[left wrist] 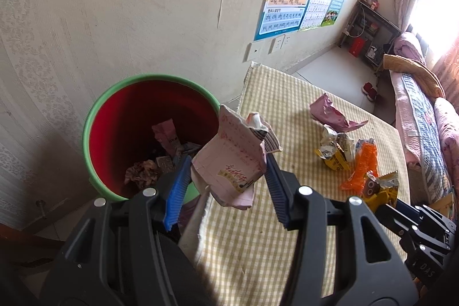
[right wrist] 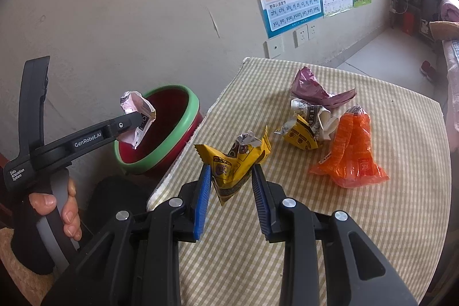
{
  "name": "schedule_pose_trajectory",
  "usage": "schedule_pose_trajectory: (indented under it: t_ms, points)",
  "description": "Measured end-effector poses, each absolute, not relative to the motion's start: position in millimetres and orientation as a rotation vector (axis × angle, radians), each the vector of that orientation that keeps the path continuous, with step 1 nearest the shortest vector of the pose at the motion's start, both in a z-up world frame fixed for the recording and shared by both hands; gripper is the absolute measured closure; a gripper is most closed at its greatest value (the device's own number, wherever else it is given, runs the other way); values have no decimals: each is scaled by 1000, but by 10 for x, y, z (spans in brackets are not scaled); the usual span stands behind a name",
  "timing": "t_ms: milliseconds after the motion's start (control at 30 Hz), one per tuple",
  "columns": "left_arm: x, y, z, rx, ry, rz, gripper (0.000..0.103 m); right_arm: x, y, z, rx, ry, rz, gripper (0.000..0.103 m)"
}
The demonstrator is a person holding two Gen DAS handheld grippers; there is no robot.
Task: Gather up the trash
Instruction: 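Carry the pink paper and yellow wrapper over the red bin with both tools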
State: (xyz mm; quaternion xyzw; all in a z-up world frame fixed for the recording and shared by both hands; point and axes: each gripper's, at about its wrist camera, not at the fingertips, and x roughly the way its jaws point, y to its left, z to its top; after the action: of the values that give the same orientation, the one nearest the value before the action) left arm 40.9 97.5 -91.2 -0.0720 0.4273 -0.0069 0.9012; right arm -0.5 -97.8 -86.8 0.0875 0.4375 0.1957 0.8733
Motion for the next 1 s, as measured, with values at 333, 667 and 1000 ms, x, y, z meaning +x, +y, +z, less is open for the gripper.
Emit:
schedule_pose_trajectory:
  t_ms: [333, 667, 1000]
  points:
    - [400, 1042, -880, -150, 872, 6, 53, -12, -832, -801, 149, 901, 447, 73]
    - [417, 1146, -891, -147, 866, 36, 53, 24, -711, -752, 117, 885, 476, 73]
    - [414, 1330, -871, -148, 853, 59, 53, 79, -491, -704, 77, 872, 518, 73]
